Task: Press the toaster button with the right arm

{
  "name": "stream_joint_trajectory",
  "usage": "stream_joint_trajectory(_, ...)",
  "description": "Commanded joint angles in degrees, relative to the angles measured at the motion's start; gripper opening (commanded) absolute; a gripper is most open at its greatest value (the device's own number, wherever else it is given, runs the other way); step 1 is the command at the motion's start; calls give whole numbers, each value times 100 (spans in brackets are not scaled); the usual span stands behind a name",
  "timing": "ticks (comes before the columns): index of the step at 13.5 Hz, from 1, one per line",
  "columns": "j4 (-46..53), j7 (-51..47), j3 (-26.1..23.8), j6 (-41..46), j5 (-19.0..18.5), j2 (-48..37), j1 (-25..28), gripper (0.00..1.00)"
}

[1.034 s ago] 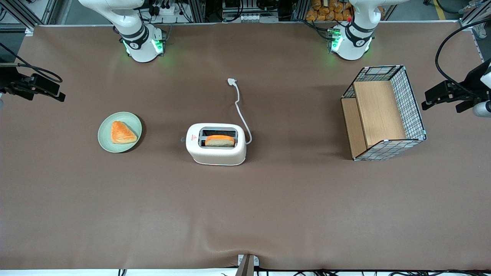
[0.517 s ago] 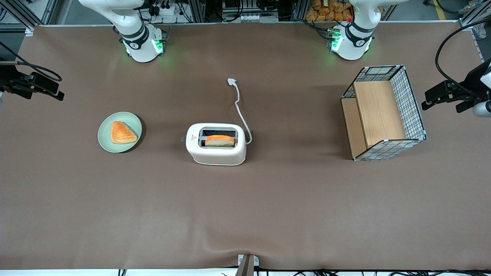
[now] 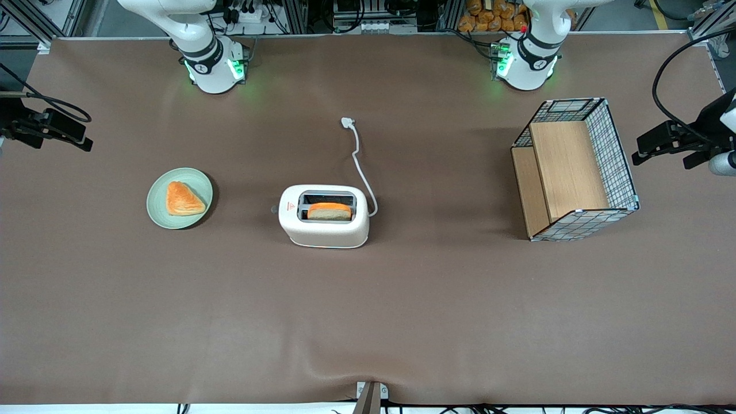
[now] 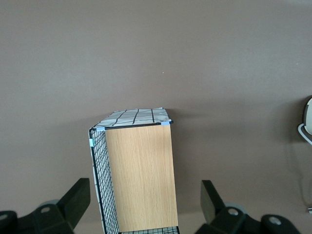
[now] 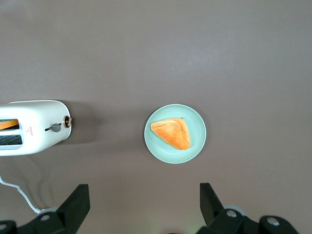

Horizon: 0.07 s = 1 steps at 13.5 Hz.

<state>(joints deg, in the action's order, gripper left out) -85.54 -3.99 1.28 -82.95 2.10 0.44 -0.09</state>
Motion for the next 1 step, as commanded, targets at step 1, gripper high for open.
stream_joint_trajectory(1,-68,56,-32,-55,-105,-88,-27,100)
